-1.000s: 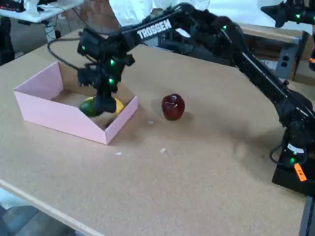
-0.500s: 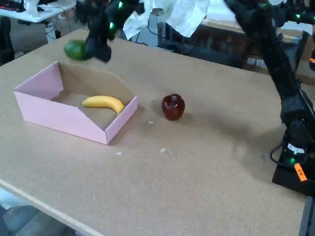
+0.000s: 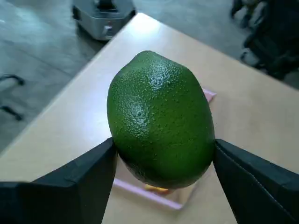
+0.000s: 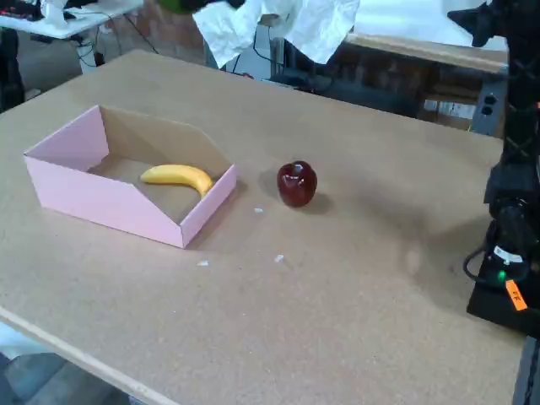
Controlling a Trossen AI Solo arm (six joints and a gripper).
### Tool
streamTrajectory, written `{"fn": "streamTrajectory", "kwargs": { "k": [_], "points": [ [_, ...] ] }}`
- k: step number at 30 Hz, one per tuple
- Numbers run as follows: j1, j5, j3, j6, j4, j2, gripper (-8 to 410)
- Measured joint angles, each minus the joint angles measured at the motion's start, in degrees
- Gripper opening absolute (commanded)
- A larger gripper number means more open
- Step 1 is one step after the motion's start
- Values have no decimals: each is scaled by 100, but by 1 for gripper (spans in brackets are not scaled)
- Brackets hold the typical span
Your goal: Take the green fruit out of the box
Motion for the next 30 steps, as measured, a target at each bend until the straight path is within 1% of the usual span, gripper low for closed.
{"fn": "streamTrajectory", "kwargs": {
  "k": [5, 11, 13, 17, 19, 22, 30],
  "points": [
    [153, -286, 0, 273, -835, -369, 104],
    [393, -376, -96, 634, -1665, -485, 104],
    [459, -382, -238, 750, -1832, -498, 104],
    [538, -389, -787, 911, -1899, -520, 104],
    [553, -389, -1196, 955, -1799, -527, 104],
    [566, -389, -1919, 999, -1370, -540, 104],
    [564, -378, -3939, 1043, 330, -549, 104]
  ]
}}
